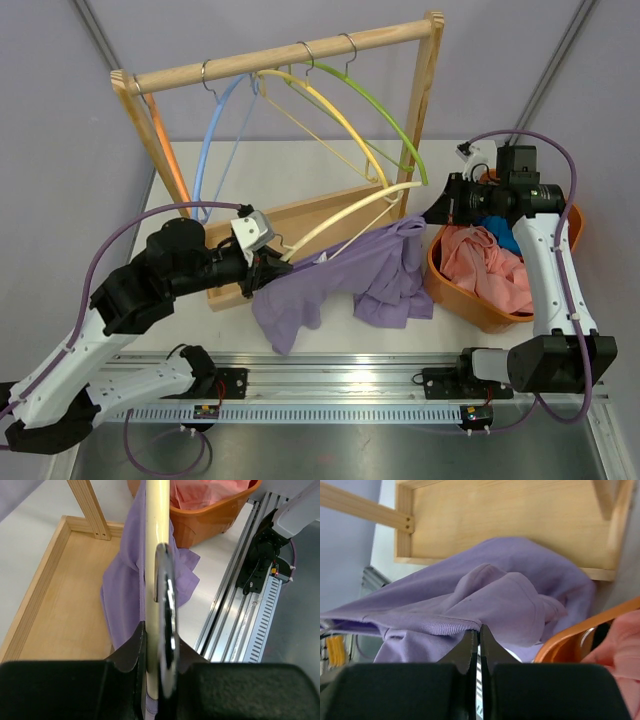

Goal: Remove the t-shirt from the hanger
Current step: Remove the tshirt from the hanger

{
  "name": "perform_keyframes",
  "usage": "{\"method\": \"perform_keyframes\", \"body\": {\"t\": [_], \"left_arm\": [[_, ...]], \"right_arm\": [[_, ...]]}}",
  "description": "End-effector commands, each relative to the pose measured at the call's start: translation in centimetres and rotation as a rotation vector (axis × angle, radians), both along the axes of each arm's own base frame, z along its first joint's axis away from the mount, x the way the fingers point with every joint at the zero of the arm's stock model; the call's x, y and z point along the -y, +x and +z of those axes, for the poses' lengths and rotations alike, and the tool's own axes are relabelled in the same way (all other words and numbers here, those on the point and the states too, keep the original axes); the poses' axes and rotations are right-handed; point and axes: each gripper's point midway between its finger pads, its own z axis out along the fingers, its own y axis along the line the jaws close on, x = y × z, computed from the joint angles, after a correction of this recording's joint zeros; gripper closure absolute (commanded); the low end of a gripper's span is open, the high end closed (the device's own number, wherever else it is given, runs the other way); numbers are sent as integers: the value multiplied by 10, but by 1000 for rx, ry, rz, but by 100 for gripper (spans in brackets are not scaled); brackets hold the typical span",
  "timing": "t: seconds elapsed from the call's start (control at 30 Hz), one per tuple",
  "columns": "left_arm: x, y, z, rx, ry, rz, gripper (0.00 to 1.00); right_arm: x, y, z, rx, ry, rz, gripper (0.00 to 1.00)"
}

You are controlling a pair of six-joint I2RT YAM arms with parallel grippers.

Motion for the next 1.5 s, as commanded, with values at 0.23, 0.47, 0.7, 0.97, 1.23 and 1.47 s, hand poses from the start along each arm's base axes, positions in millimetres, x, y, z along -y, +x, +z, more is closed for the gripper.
{"method": "perform_keyframes", "body": {"t": [0.23, 0.47, 0.7, 0.97, 1.23, 1.47], "left_arm": [[30, 34, -40, -54, 128, -4, 100], [43, 60, -60, -60, 204, -28, 100], [60, 43, -68, 12, 252, -291, 100], [81, 40, -47, 61, 221, -434, 100], [95, 29, -33, 91, 175, -519, 100], [91, 52, -48, 82, 210, -381, 97]], "right_arm": [[-4, -6, 31, 332, 30, 185, 47], [11, -47, 38, 420, -174, 357, 28], [-38, -138, 54, 727, -97, 926, 19], [-80, -125, 47, 734, -131, 1056, 15], [-91, -104, 26, 675, -225, 1053, 27], [-85, -106, 29, 641, -246, 1017, 94]]}}
